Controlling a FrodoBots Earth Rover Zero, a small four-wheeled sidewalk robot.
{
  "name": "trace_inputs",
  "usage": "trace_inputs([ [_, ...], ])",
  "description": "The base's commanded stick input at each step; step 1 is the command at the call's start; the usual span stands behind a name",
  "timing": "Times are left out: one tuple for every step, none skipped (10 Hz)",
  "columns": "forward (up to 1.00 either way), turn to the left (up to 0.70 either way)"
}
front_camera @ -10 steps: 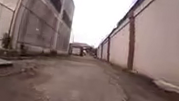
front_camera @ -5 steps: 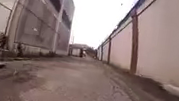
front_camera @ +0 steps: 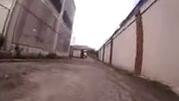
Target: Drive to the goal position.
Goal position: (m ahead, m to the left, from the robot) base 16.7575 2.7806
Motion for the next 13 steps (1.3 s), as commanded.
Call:
trace_inputs([
  [0.7, 0.0],
  [0.7, 0.0],
  [0.7, 0.0],
  [0.7, 0.0],
  [0.7, 0.0],
  [0.7, 0.0],
  [0.7, 0.0],
  [0.7, 0.0],
  [0.7, 0.0],
  [0.7, 0.0],
  [0.7, 0.0],
  [0.7, 0.0],
  [0.7, 0.0],
])
